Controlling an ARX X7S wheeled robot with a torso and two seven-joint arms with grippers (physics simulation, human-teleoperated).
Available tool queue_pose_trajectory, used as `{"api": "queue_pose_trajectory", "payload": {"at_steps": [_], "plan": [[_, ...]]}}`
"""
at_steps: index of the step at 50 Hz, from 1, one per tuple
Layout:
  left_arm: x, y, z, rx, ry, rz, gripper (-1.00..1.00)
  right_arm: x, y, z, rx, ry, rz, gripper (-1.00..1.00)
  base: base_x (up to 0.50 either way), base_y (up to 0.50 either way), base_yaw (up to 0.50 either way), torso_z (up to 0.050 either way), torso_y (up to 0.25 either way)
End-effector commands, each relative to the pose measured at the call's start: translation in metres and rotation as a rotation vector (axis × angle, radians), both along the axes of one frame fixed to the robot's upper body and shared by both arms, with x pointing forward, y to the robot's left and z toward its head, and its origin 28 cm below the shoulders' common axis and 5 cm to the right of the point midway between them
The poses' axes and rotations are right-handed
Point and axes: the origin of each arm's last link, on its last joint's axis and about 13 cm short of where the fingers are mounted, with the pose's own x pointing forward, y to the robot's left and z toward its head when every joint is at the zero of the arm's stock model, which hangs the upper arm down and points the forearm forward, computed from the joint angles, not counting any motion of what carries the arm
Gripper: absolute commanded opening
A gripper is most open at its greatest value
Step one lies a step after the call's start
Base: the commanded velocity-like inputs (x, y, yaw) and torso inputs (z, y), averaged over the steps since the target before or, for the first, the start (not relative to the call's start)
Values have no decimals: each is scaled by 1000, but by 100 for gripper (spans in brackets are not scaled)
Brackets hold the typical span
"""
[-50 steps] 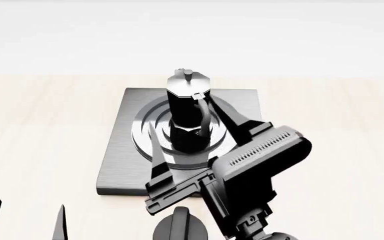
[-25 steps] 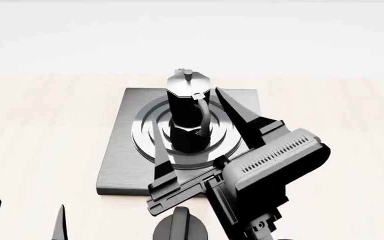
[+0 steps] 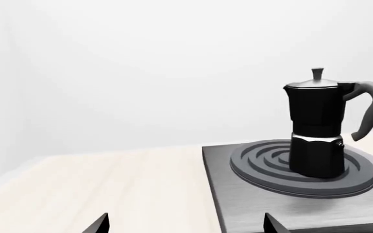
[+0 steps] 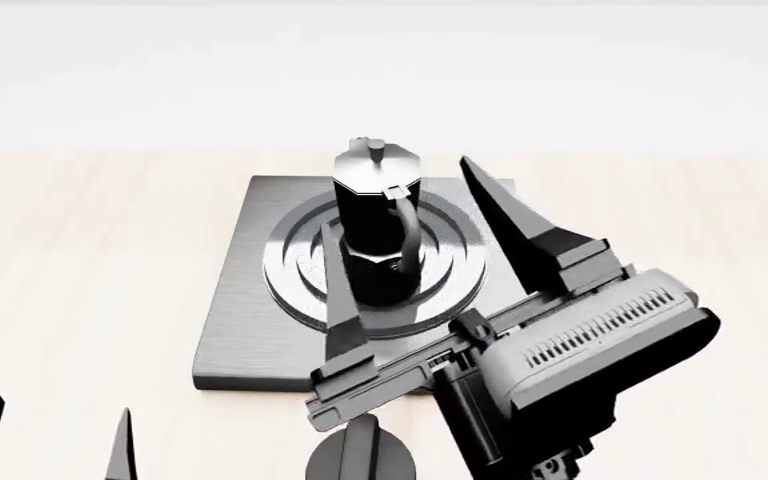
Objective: Put the moka pot on the stove.
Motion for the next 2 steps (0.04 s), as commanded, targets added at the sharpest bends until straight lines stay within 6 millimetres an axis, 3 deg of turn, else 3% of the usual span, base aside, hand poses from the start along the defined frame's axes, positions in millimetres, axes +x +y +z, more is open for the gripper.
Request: {"api": "queue_pose_trajectory", "payload": {"at_steps": [1,2], "plan": [[1,2,2,-26,-7,4,100,-3,-1,3,3,-40,-21,100,0,0,0,0,0],[1,2,2,-26,-7,4,100,-4,0,3,3,-41,-21,100,0,0,0,0,0]]}}
